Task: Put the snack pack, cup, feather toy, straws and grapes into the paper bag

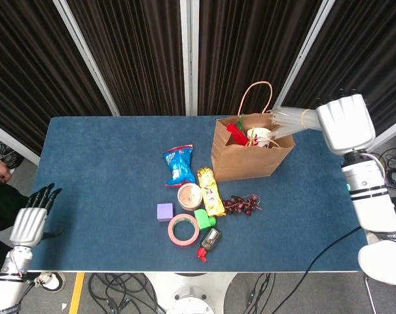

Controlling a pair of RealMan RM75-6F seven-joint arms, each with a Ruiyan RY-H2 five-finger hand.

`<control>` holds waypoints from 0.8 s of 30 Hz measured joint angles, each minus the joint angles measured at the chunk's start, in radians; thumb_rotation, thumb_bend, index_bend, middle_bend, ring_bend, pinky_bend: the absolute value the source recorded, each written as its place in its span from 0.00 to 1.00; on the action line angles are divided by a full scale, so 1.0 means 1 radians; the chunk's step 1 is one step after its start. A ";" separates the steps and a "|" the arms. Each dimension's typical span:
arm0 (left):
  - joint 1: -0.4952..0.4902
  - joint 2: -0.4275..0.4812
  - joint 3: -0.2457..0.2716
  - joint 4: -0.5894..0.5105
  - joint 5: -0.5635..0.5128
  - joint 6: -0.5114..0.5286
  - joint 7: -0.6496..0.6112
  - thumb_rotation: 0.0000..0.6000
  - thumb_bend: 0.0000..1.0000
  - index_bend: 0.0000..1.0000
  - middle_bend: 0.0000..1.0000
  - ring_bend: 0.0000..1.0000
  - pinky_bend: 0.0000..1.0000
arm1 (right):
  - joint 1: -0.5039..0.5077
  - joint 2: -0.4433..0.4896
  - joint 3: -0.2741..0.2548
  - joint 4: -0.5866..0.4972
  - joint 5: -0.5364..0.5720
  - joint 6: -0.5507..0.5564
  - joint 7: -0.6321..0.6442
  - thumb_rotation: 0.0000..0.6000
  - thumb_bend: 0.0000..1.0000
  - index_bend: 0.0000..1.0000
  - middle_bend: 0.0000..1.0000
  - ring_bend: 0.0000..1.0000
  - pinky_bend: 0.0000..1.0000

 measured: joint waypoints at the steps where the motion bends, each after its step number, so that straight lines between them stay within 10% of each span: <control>1: 0.000 -0.001 0.000 0.001 0.000 0.000 -0.002 1.00 0.02 0.15 0.07 0.01 0.13 | 0.016 0.003 -0.006 -0.008 0.021 -0.007 -0.024 1.00 0.31 0.70 0.58 0.45 0.60; 17: 0.000 -0.007 -0.002 0.029 -0.006 -0.003 -0.037 1.00 0.02 0.15 0.07 0.01 0.13 | 0.213 -0.020 -0.095 -0.037 0.286 -0.041 -0.248 1.00 0.29 0.70 0.57 0.45 0.59; 24: 0.001 -0.008 -0.003 0.037 -0.008 -0.002 -0.041 1.00 0.02 0.15 0.07 0.01 0.13 | 0.276 -0.067 -0.110 -0.013 0.323 -0.020 -0.262 1.00 0.06 0.51 0.47 0.28 0.39</control>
